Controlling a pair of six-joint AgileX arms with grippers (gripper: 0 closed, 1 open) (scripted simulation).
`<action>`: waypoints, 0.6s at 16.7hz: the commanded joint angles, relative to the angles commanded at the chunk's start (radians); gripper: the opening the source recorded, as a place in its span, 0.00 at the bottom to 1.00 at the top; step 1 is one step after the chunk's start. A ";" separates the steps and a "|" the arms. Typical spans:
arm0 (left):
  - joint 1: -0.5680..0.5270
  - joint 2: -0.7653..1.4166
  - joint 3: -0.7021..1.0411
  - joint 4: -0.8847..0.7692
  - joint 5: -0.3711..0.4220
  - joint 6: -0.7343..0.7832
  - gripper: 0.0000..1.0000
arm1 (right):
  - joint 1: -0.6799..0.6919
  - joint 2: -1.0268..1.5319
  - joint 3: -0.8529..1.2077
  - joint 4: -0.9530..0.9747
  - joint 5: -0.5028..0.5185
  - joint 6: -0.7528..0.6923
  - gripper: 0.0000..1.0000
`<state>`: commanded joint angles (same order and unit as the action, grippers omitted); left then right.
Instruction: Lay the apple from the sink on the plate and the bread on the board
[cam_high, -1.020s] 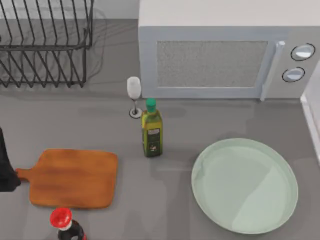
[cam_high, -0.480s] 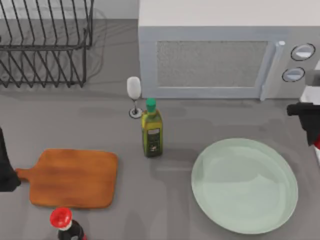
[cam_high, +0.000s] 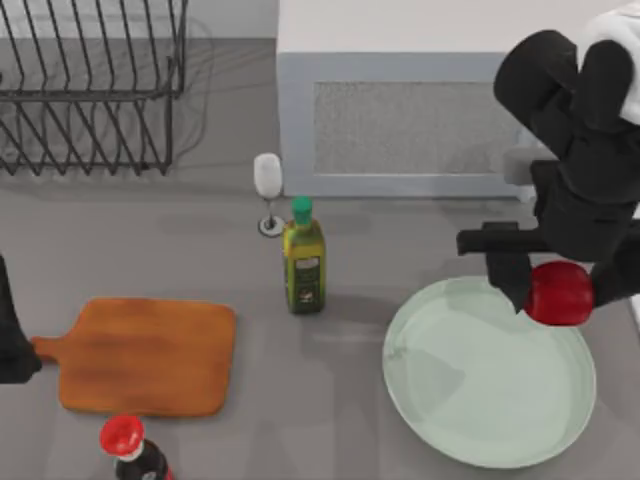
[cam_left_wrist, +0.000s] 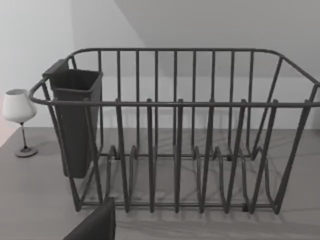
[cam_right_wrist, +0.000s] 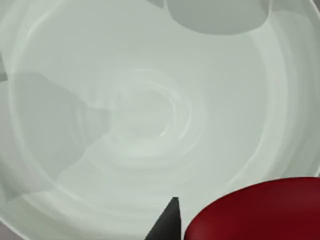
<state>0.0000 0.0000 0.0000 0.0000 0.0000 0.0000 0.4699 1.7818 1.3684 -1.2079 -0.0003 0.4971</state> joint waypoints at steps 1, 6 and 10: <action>0.000 0.000 0.000 0.000 0.000 0.000 1.00 | 0.034 -0.006 0.008 -0.002 0.000 0.030 0.00; 0.000 0.000 0.000 0.000 0.000 0.000 1.00 | 0.120 -0.021 0.032 -0.003 0.001 0.105 0.00; 0.000 0.000 0.000 0.000 0.000 0.000 1.00 | 0.120 -0.021 0.032 -0.003 0.001 0.105 0.00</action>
<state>0.0000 0.0000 0.0000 0.0000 0.0000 0.0000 0.5895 1.7607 1.4006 -1.2106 0.0003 0.6025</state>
